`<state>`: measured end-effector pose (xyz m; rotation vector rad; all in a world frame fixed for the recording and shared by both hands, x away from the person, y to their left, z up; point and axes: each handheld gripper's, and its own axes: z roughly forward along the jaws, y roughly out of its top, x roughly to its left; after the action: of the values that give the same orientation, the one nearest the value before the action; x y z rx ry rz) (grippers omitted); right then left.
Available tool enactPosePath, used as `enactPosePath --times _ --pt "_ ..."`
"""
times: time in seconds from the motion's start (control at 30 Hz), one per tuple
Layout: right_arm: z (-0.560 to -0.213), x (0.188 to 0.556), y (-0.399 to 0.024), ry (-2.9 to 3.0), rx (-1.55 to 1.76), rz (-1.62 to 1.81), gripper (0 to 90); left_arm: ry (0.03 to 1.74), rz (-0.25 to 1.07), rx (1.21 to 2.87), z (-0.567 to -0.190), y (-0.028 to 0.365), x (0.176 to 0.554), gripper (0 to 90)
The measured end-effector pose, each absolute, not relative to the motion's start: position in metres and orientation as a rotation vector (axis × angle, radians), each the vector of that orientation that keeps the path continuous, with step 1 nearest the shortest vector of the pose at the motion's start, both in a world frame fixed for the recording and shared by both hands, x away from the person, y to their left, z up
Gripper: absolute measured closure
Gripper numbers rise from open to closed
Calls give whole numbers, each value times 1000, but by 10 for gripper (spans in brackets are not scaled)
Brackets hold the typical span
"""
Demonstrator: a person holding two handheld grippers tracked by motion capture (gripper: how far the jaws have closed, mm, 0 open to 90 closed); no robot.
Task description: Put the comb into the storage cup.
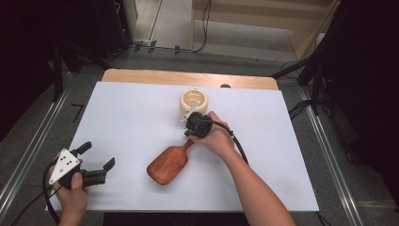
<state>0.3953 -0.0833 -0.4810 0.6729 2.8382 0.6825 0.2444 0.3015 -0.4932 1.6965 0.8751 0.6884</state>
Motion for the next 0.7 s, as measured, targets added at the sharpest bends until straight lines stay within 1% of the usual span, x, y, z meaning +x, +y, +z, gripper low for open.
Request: enactPosePath --times 0.7 --pt "-485 366 -113 2895 662 780 883 872 692 1702 -493 301 245 0"
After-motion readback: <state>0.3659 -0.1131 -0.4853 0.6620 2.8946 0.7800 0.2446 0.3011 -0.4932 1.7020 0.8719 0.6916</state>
